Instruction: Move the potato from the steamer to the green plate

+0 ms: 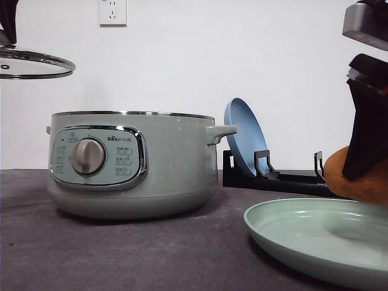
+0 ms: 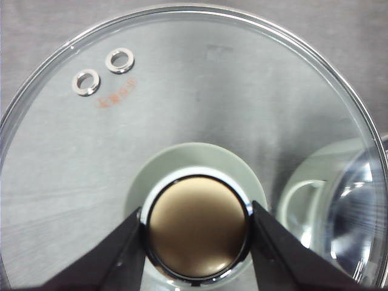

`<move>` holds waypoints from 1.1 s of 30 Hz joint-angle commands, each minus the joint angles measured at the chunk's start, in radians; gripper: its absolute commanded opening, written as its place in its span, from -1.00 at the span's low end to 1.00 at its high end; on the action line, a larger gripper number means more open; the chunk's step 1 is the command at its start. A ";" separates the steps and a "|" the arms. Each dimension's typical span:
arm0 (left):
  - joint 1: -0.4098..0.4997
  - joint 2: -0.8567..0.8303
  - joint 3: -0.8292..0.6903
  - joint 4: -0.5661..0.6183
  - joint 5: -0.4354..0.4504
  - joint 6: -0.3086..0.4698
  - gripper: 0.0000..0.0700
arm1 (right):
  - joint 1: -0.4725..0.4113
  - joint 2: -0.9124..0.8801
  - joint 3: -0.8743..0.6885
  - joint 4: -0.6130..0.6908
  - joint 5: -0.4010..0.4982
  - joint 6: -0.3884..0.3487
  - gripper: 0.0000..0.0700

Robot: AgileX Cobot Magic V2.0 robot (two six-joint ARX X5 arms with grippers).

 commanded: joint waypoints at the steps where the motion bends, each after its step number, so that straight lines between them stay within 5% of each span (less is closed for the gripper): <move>1: 0.001 -0.014 0.042 0.034 0.003 0.009 -1.00 | 0.004 0.008 0.006 0.013 0.012 0.011 -0.31; 24: -0.009 -0.014 0.042 0.033 0.003 0.002 -1.00 | 0.004 0.169 -0.005 0.053 0.022 -0.005 -0.29; 30: -0.011 -0.014 0.042 0.034 0.003 0.002 -1.00 | 0.004 0.163 0.008 0.053 0.022 -0.002 0.47; 33: -0.011 -0.014 0.042 0.034 0.003 0.002 -1.00 | 0.004 0.142 0.028 0.042 0.018 -0.002 0.66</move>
